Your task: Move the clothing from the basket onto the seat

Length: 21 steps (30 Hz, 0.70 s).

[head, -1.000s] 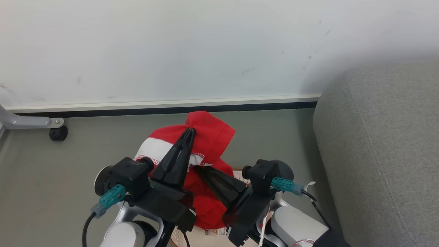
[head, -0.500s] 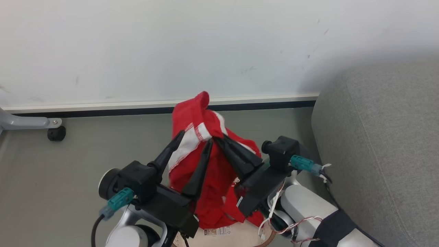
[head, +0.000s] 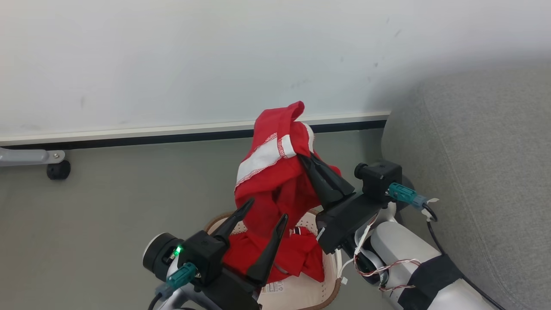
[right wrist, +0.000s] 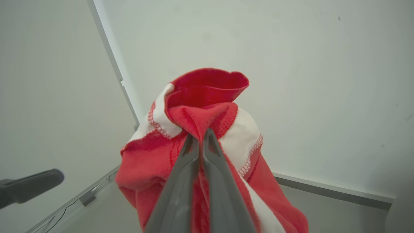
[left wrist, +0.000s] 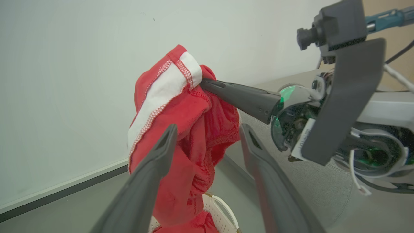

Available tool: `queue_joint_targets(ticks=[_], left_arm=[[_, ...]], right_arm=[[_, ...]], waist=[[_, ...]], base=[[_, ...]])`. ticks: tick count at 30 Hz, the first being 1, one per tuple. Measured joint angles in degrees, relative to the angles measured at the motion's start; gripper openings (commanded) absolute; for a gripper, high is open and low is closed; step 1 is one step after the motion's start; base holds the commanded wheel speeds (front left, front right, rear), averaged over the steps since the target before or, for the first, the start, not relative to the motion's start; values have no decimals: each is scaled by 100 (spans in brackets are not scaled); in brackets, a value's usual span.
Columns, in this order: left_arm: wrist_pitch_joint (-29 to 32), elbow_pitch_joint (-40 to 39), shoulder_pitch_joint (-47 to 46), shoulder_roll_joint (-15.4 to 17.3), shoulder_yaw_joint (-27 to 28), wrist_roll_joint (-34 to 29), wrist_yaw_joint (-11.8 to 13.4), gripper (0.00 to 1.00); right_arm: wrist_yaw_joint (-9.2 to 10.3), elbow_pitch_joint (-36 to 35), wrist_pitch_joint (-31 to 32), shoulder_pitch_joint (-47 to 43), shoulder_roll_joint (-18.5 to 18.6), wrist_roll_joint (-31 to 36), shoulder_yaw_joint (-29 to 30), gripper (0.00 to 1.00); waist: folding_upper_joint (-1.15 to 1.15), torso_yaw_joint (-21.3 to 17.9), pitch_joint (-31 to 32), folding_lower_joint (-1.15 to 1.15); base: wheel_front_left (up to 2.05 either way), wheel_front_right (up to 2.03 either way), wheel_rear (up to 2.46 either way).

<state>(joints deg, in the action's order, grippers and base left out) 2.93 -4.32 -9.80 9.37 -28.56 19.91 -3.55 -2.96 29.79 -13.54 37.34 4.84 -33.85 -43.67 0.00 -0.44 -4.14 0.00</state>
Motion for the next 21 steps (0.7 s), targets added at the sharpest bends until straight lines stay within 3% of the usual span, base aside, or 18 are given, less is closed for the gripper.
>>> queue_joint_targets(ticks=[21], left_arm=[[108, -305, 205, 316, -165, -254, -49, 100]], right_arm=[[243, -3, -67, -13, 162, 2, 396, 0]], waist=[[0, -878, -291, 0]], base=[[0, 0, 0]])
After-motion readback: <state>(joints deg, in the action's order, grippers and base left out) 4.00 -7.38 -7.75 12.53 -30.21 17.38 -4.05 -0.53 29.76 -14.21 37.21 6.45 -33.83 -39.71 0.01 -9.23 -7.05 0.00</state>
